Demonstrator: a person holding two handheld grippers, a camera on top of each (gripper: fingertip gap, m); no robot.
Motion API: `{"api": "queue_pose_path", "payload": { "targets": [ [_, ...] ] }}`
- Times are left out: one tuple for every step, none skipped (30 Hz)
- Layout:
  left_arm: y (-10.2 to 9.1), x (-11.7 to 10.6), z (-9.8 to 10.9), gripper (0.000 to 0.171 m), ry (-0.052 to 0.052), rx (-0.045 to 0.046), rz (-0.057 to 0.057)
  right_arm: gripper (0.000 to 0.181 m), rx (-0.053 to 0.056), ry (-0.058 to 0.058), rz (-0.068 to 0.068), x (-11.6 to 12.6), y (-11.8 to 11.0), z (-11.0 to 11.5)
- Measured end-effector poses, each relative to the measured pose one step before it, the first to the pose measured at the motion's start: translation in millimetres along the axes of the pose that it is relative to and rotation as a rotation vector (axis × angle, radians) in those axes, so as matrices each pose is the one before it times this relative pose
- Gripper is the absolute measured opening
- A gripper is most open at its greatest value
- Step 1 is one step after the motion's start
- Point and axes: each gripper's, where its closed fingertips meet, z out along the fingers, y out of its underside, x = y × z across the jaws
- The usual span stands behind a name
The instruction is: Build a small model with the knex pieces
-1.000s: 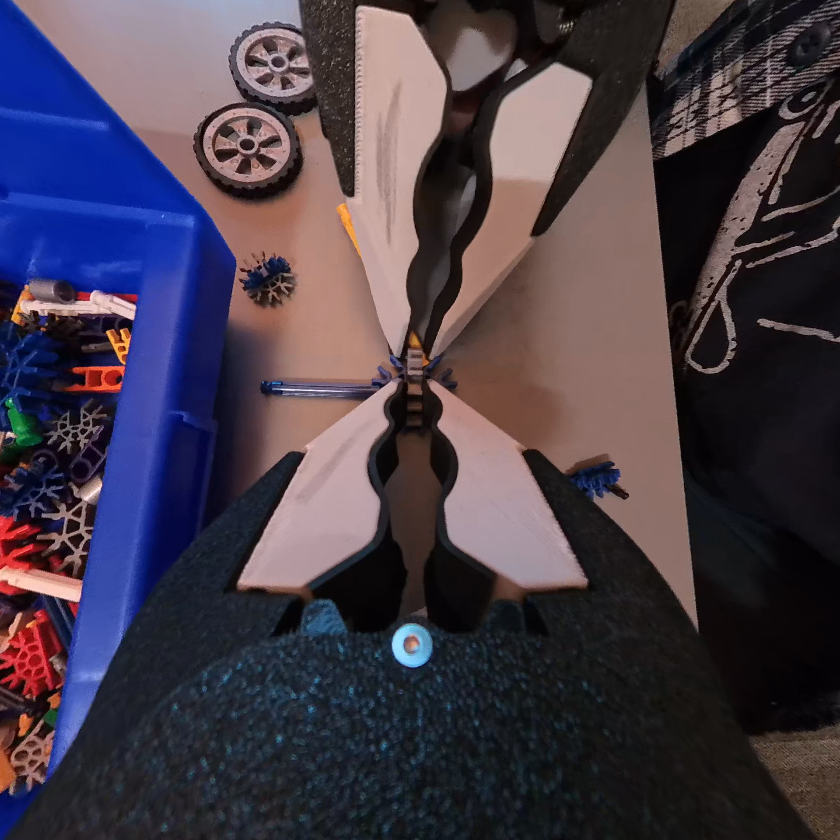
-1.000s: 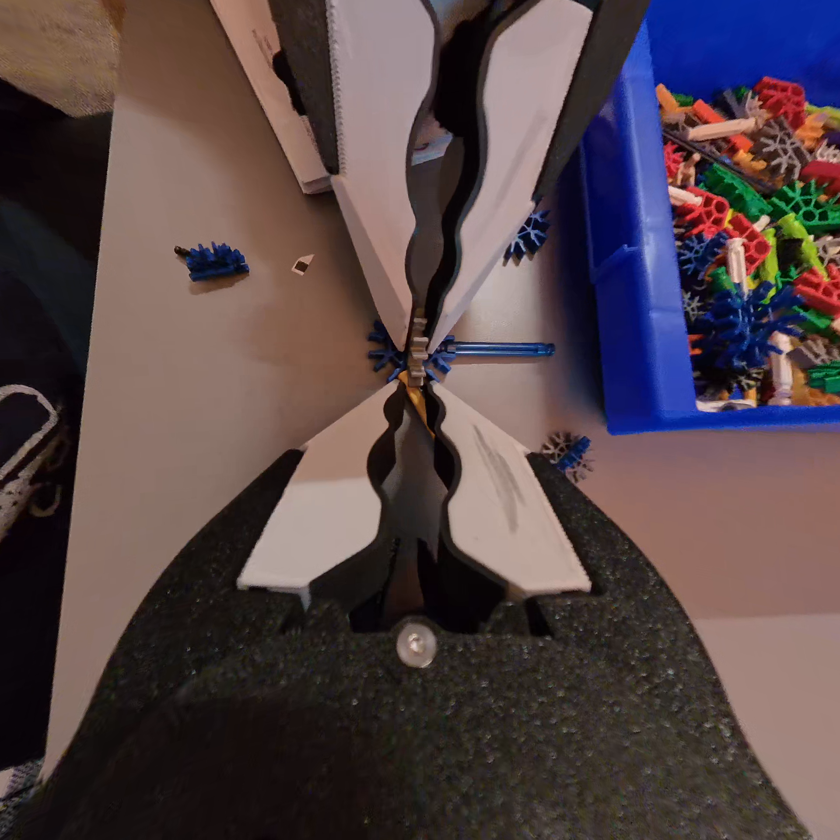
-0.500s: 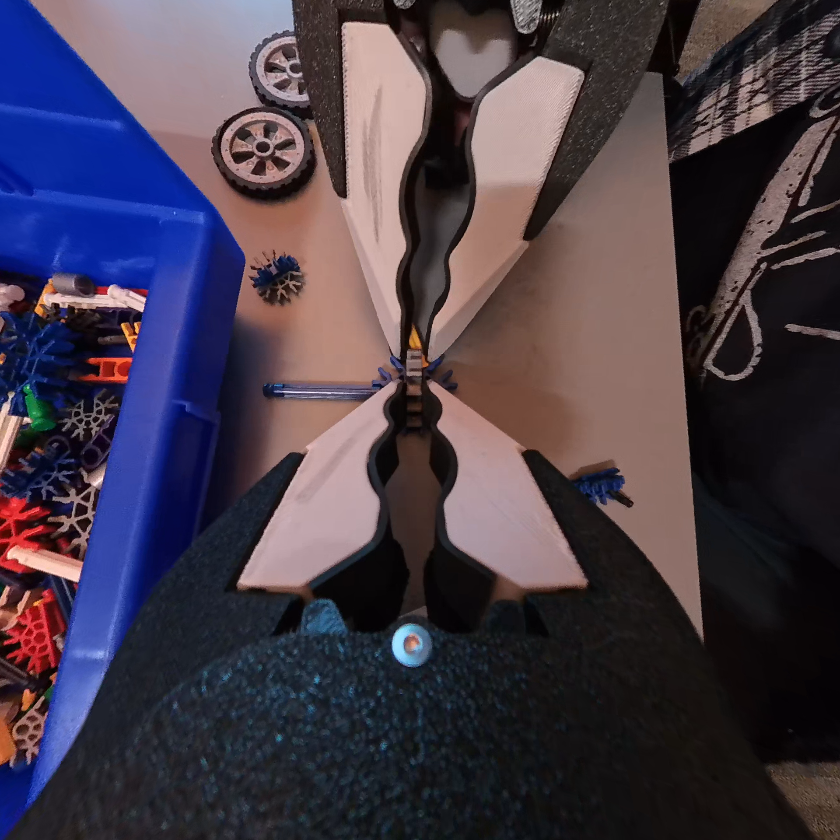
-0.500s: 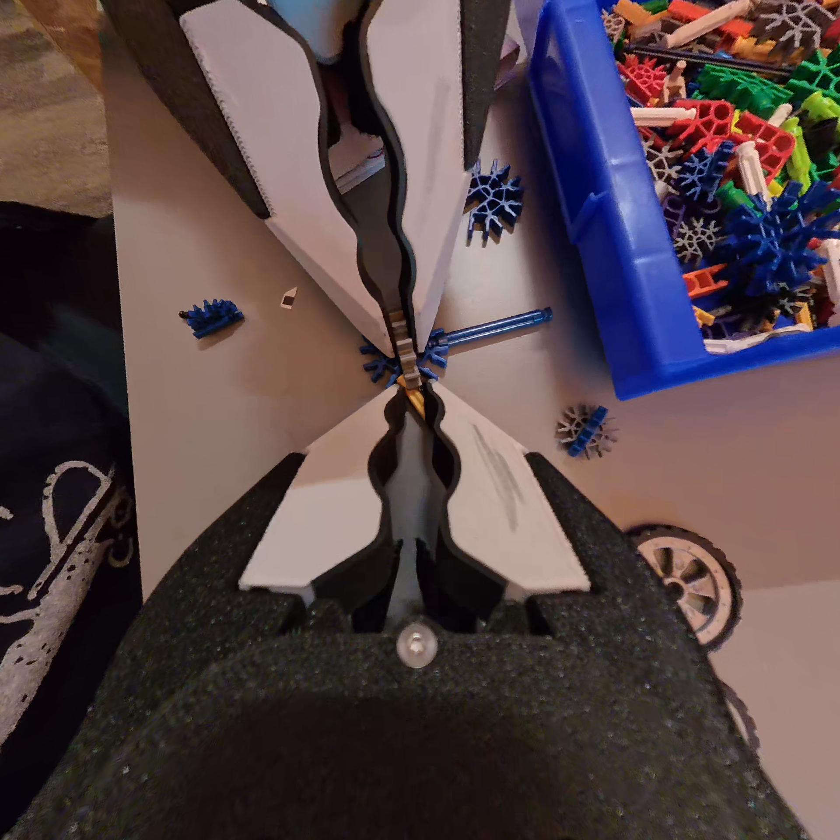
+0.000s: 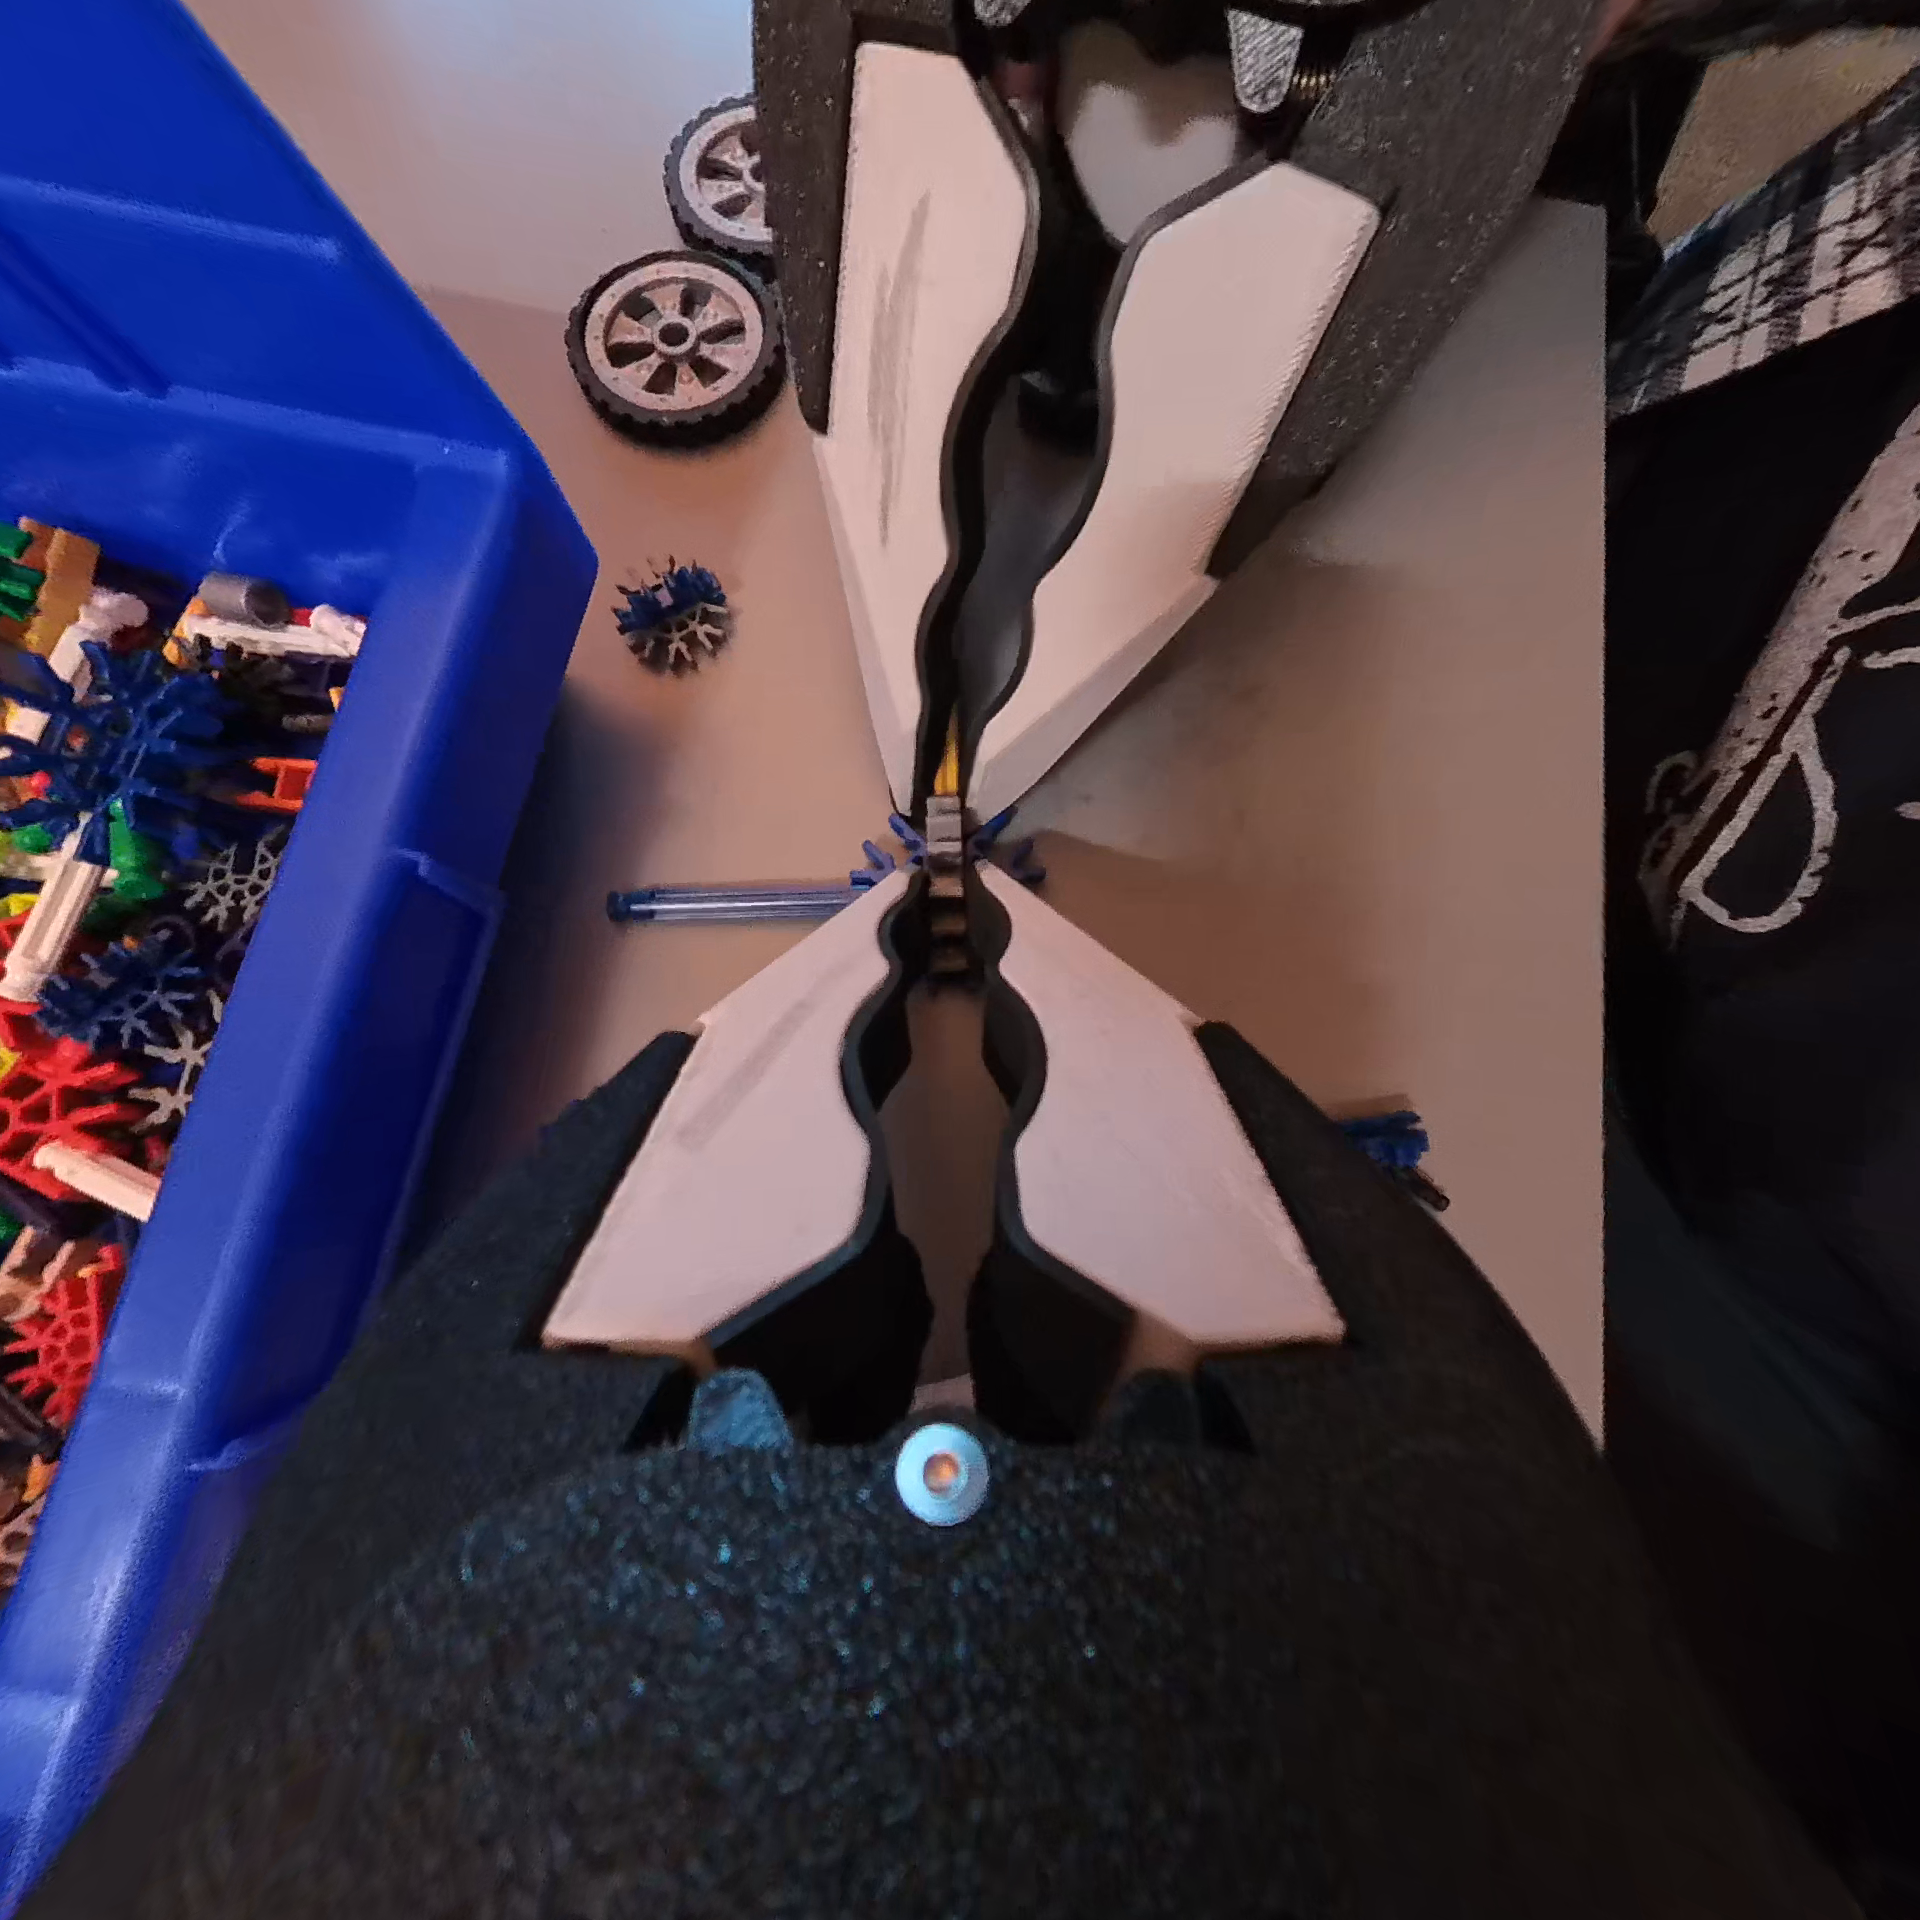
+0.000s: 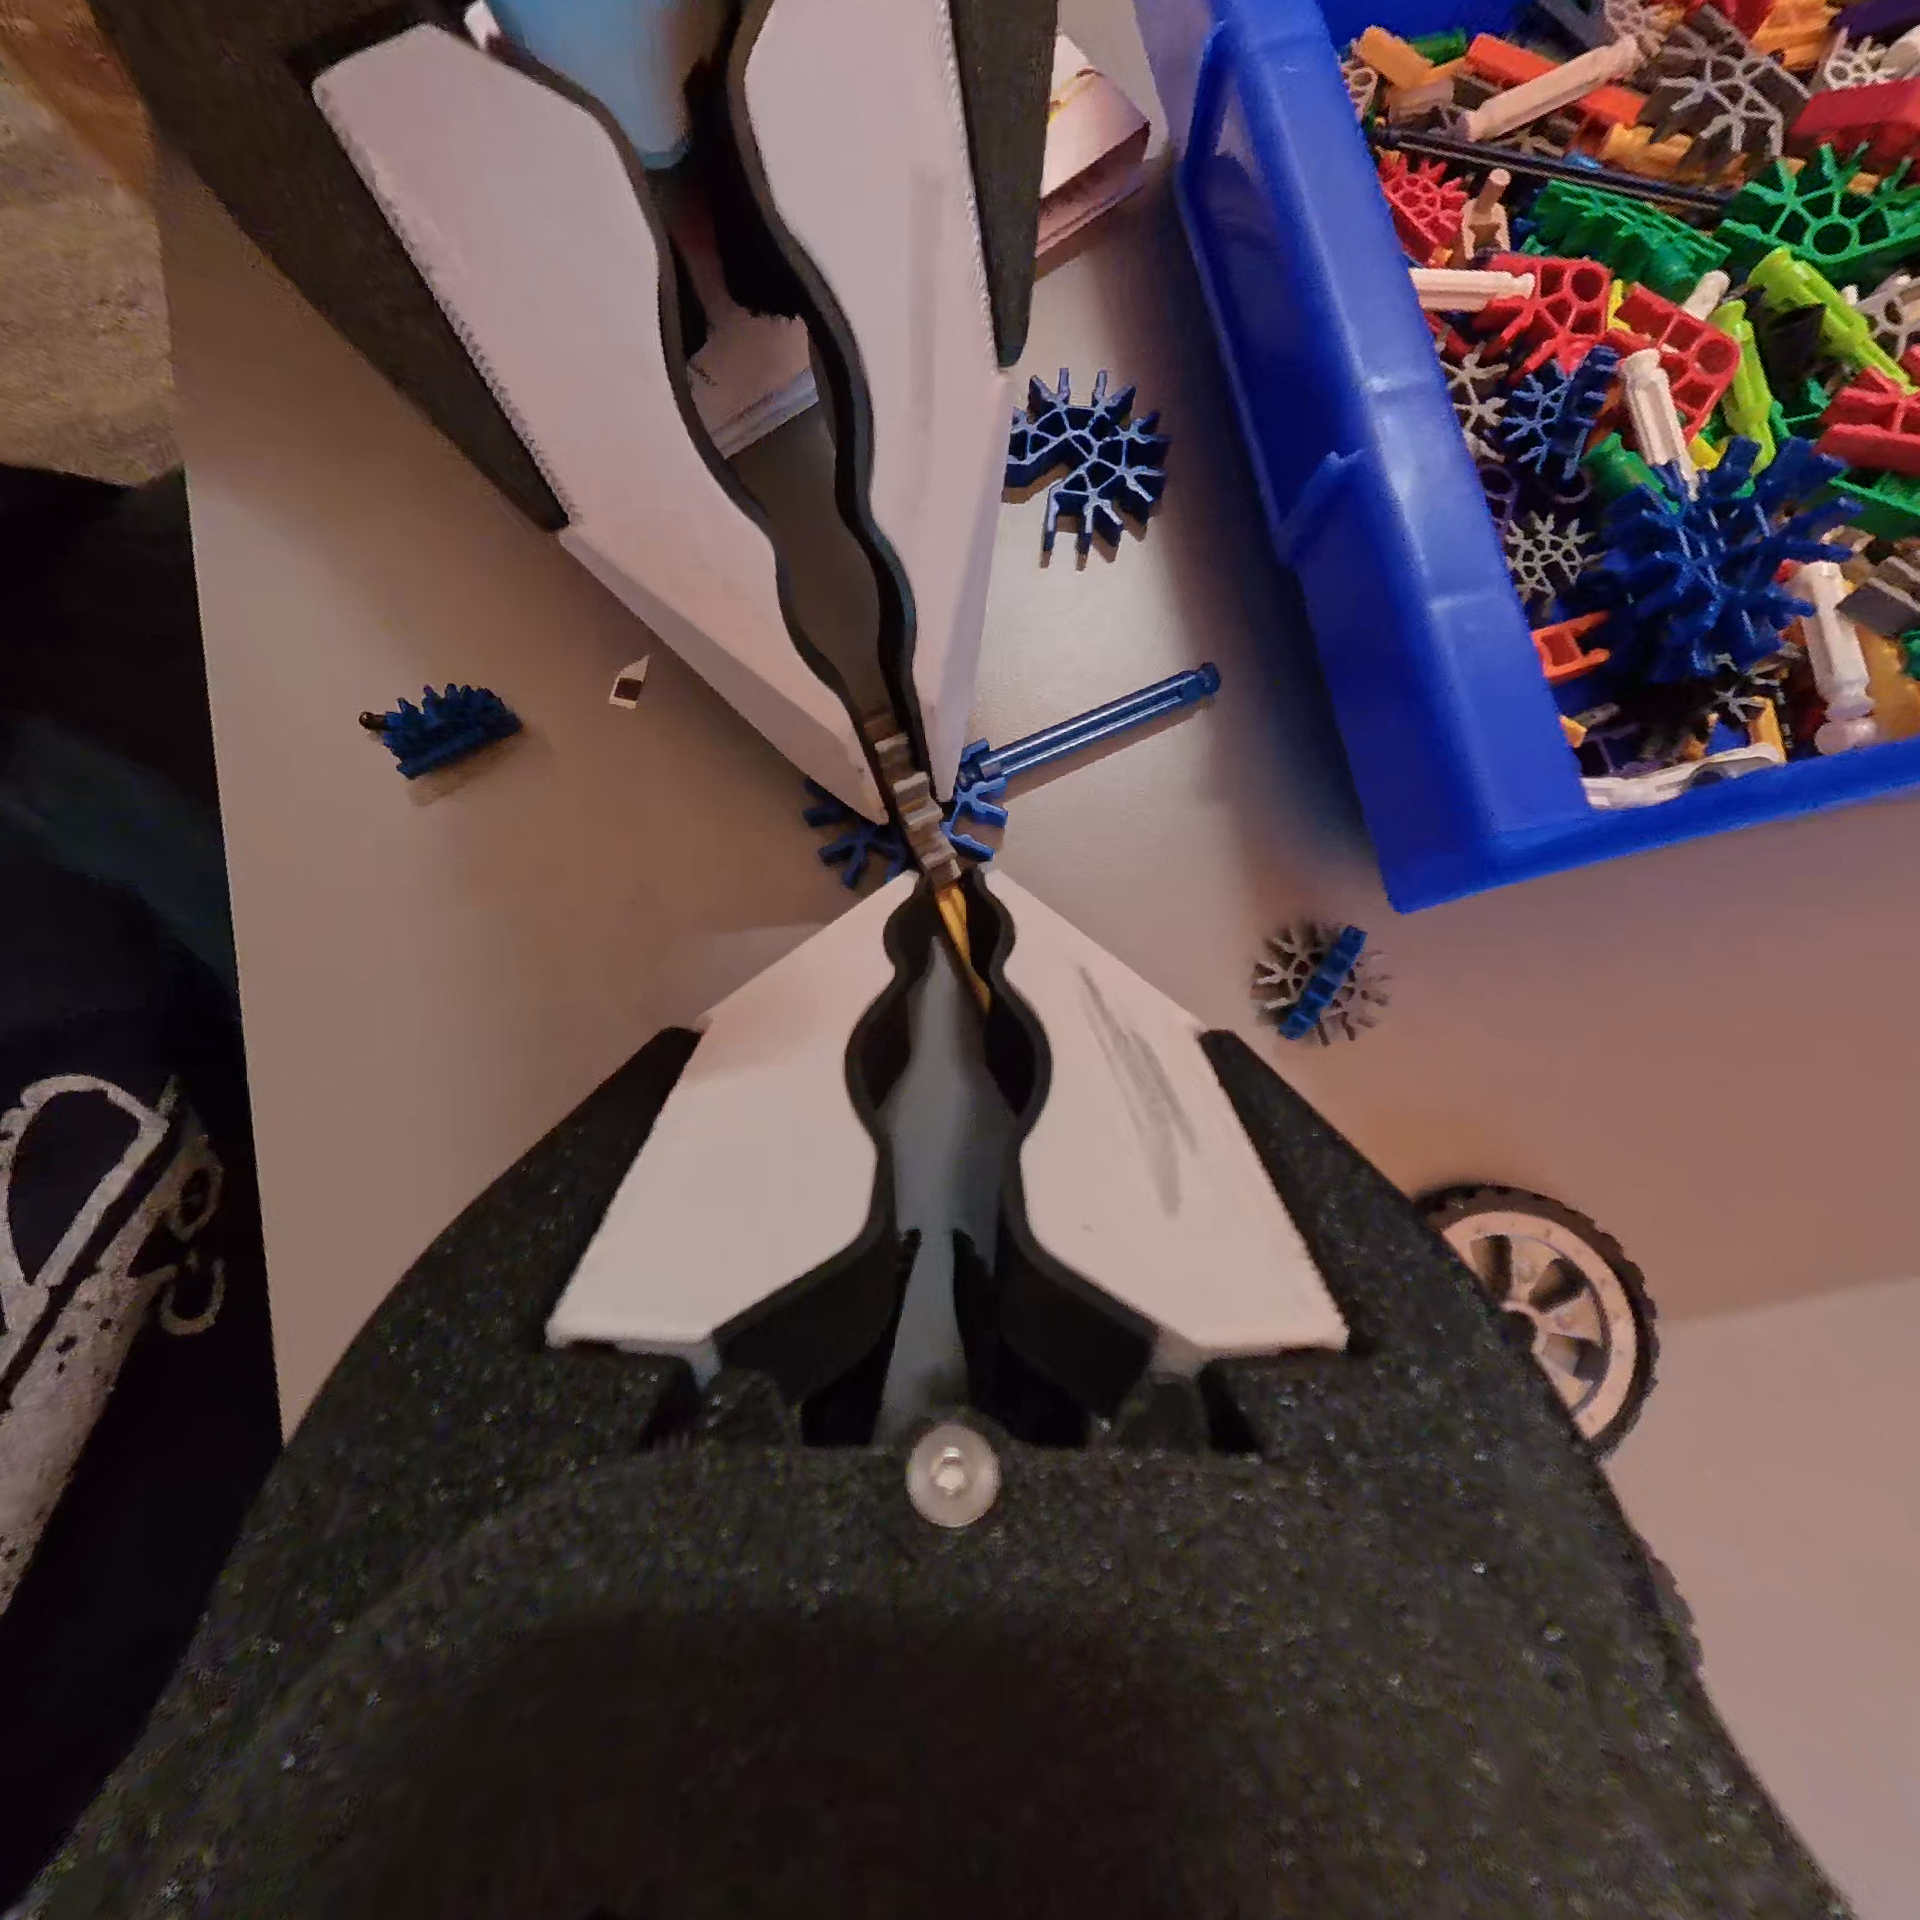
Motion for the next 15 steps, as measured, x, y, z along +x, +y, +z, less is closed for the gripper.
{"api": "queue_pose_path", "payload": {
  "targets": [
    [-0.2,-0.72,0.4,0.004,-0.0096,-0.00535,0.0125,0.005,-0.0005,-0.0036,-0.0112,0.08,0.29,-0.1],
    [-0.64,0.24,0.74,0.004,-0.0046,-0.00008,0.0057,0.006,-0.002,-0.0072,-0.0049,0.32,1.02,-0.85],
    [-0.21,1.74,0.27,0.004,0.0094,-0.00137,0.0048,0.008,-0.0025,-0.0106,0.0023,-0.48,1.25,-1.31],
    [0.41,0.1,-0.43,0.004,-0.0043,-0.00859,0.0109,0.013,0.0012,0.0006,0.0077,0.29,0.47,-1.48],
    [0.23,-0.48,-0.07,0.004,-0.0146,-0.00847,0.0129,0.02,0.0007,0.0184,0.0041,2.52,0.55,-1.8],
    [-0.17,1.47,0.1,0.004,-0.0008,-0.0031,0.0073,0.021,-0.006,0.0043,-0.0052,0.25,2.02,-1.78],
    [-0.39,1.16,0.05,0.004,0.002,-0.00007,-0.0016,0.021,-0.0051,-0.0087,-0.0032,-1.31,2.11,-1.36],
    [-0.03,-0.61,0.04,0.005,-0.0067,-0.00027,-0.0042,0.022,-0.0009,-0.0058,0.0002,-0.76,1.24,-1.08],
    [0.28,-0.1,-0.2,0.006,-0.005,-0.00127,-0.0033,0.021,-0.002,-0.0019,-0.0075,-0.48,1.24,-0.99],
    [0.06,0.09,-0.53,0.008,-0.0052,0.00064,-0.0023,0.02,-0.0055,0.0018,-0.0121,-0.22,1.34,-1.02],
    [0.36,0.32,-1.05,0.01,-0.0059,-0.0024,-0.0032,0.019,-0.0072,0.0043,-0.0103,0.31,1.42,-0.88],
    [1.13,1.6,-1.5,0.024,0.002,-0.00936,-0.0047,0.018,-0.007,0.0017,-0.0082,-0.2,1.03,-0.82],
    [1.5,0.74,-2.03,0.029,-0.0071,-0.01096,-0.0021,0.018,-0.0059,-0.0043,-0.0045,-0.99,0.71,-1.12],
    [1.29,-0.56,-2.98,0.032,-0.019,-0.00592,0.0064,0.018,0.0029,-0.0013,-0.0016,-0.52,-0.62,-1.86],
    [1.28,-0.65,-3.87,0.035,-0.0177,-0.00346,0.0035,0.019,0.0109,0.0003,-0.0016,-0.43,-1.6,-2.49]
  ]
}}
